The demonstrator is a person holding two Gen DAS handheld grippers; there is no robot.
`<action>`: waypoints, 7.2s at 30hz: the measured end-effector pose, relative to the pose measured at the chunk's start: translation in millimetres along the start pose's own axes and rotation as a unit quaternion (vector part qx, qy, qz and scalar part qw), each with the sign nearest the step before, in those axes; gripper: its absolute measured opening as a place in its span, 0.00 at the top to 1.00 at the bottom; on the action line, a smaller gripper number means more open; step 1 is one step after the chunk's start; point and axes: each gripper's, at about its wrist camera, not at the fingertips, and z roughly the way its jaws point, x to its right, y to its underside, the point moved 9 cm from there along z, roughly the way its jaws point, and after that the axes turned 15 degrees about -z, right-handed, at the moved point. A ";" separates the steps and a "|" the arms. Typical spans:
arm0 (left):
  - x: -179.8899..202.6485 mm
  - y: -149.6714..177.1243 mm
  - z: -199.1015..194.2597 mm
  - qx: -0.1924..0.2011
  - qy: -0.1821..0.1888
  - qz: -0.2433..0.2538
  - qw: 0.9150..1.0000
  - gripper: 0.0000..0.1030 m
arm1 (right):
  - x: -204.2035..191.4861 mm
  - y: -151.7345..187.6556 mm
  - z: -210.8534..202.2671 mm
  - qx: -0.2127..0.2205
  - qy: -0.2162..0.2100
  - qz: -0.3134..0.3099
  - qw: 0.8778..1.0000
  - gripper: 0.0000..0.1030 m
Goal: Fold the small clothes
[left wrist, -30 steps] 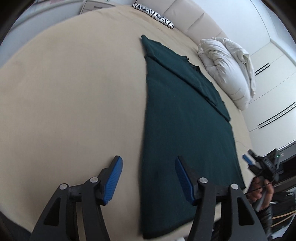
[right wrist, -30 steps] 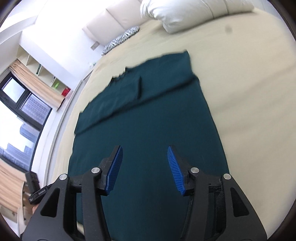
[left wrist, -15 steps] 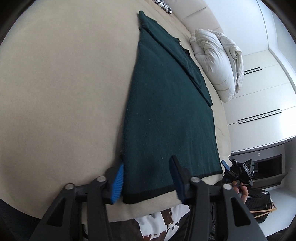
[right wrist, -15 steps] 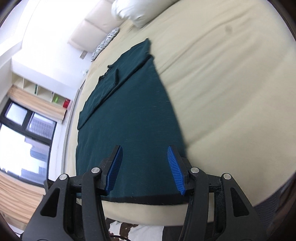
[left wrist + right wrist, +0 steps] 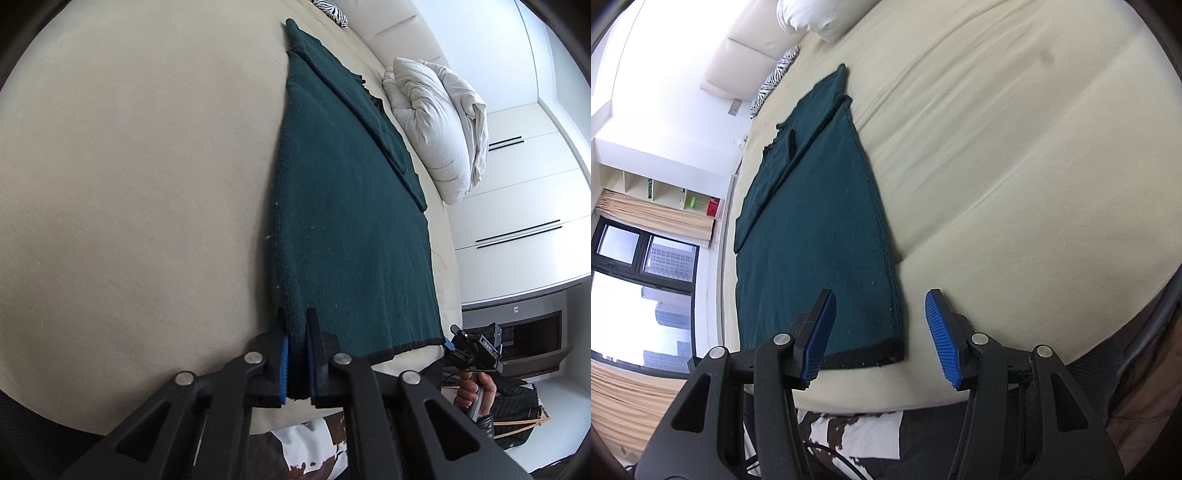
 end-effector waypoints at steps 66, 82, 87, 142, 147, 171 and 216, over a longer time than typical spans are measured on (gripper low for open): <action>95.3 -33.7 -52.1 0.073 0.140 0.045 0.986 0.95 | -103.3 -74.0 -56.8 0.110 -0.062 -0.063 0.990 0.96; 152.2 -153.2 -50.0 0.106 0.189 0.025 0.976 0.95 | -140.1 -221.6 -33.6 0.172 -0.063 -0.071 0.981 0.96; 163.8 -201.9 -36.0 0.115 0.190 0.016 0.975 0.95 | -130.4 -266.3 -4.5 0.177 -0.041 -0.061 0.982 0.96; 116.4 -273.6 66.2 0.182 0.027 0.029 0.983 0.31 | -60.7 -344.0 163.0 0.122 0.152 -0.155 0.969 0.45; 115.8 -254.7 68.5 0.197 -0.008 0.073 0.978 0.31 | -75.0 -304.5 153.6 0.113 0.158 -0.205 0.959 0.54; 90.1 -216.0 70.7 0.208 -0.064 0.126 0.968 0.59 | -53.9 -255.3 128.7 0.105 0.163 -0.199 0.961 0.64; 80.5 -198.4 56.1 0.231 -0.073 0.137 0.961 0.94 | -42.4 -235.9 128.1 0.081 0.190 -0.208 0.956 0.96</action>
